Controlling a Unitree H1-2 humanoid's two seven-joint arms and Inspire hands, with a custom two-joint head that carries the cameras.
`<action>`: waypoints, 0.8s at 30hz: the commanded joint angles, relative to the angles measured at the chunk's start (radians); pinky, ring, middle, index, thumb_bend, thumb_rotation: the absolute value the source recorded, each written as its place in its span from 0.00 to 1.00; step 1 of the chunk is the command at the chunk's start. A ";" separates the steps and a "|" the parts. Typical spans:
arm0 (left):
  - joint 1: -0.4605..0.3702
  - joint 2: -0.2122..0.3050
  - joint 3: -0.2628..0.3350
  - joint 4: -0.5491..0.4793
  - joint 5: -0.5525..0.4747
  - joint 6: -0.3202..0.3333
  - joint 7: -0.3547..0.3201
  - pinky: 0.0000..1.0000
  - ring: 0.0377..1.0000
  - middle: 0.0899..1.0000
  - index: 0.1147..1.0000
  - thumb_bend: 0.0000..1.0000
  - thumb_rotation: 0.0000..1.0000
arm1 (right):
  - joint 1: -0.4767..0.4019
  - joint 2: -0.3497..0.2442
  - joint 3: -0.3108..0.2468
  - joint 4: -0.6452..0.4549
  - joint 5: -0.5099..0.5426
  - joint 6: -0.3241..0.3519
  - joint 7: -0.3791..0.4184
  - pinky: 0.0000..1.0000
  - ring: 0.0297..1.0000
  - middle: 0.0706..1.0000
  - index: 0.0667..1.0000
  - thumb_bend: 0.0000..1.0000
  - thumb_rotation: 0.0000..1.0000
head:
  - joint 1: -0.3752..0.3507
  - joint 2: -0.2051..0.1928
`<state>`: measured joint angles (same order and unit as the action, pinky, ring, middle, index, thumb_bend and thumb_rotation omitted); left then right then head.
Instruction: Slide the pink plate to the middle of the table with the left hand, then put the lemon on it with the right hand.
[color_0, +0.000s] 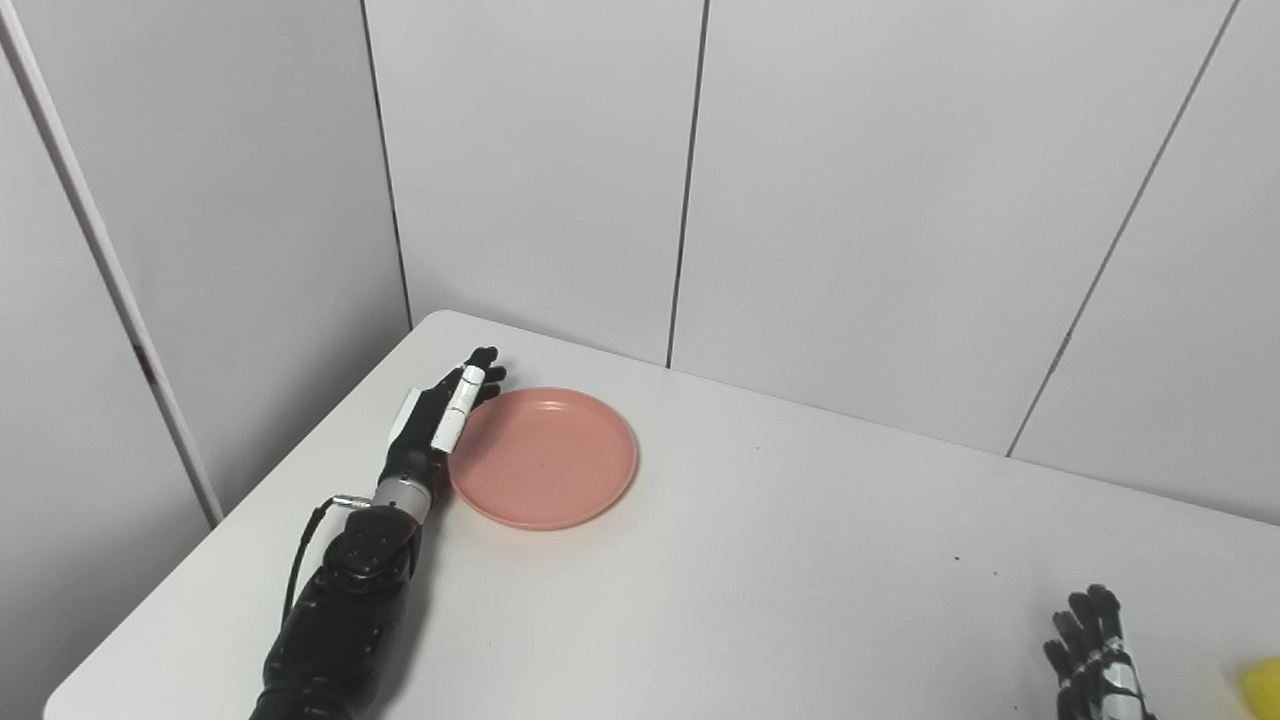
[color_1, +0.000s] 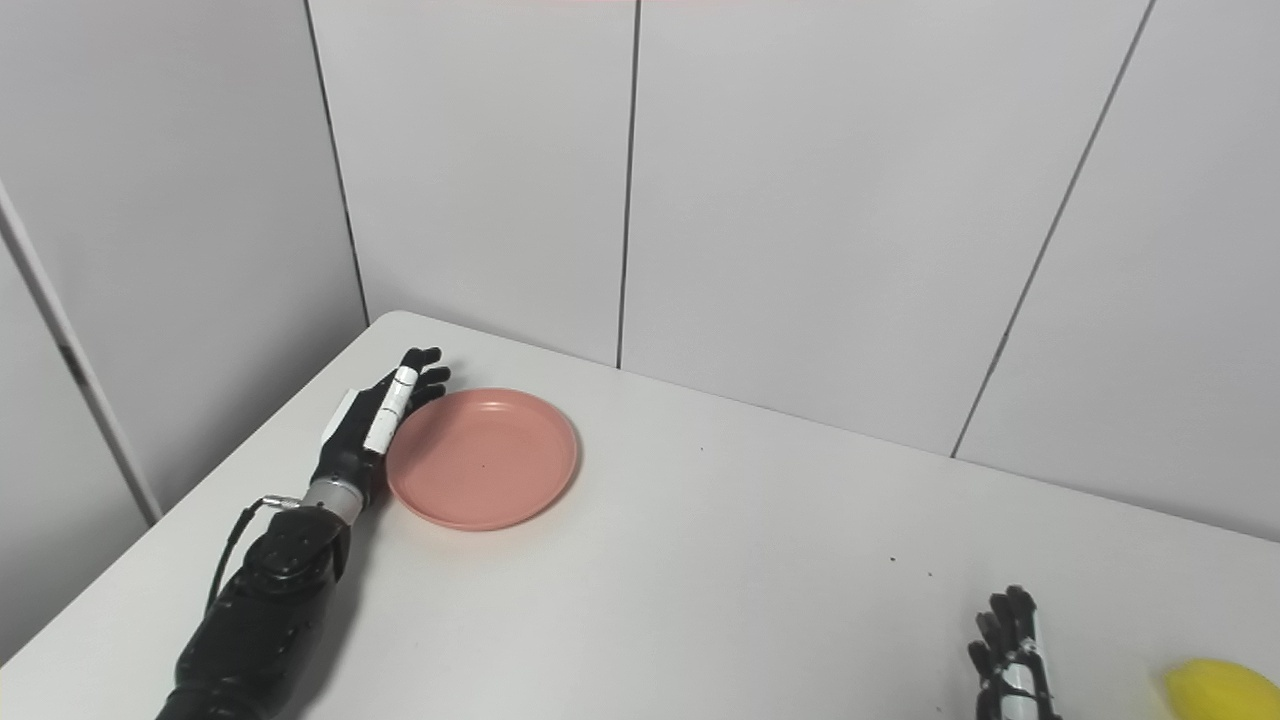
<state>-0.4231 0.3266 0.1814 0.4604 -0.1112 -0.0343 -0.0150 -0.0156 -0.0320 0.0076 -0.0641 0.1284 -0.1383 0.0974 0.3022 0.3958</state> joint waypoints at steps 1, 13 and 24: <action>-0.046 -0.006 -0.007 -0.031 -0.015 -0.023 -0.030 0.89 0.87 0.85 0.85 0.76 1.00 | 0.015 0.006 -0.002 -0.003 0.003 -0.009 -0.001 1.00 0.99 0.99 1.00 0.62 1.00 | 0.001 0.001; -0.046 -0.026 -0.047 -0.049 -0.012 -0.038 -0.061 0.86 0.85 0.84 0.84 0.77 1.00 | 0.010 0.003 0.000 0.007 0.005 -0.020 0.005 1.00 1.00 1.00 1.00 0.63 1.00 | 0.000 0.003; -0.043 -0.042 -0.079 -0.090 -0.012 0.019 -0.083 0.89 0.87 0.86 0.86 0.79 1.00 | 0.011 0.005 0.000 0.007 0.007 -0.025 0.005 1.00 1.00 1.00 1.00 0.62 1.00 | -0.001 0.005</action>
<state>-0.4236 0.2813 0.1098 0.4123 -0.1318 -0.0199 -0.0827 -0.0160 -0.0323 0.0083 -0.0639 0.1287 -0.1384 0.0985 0.3007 0.4004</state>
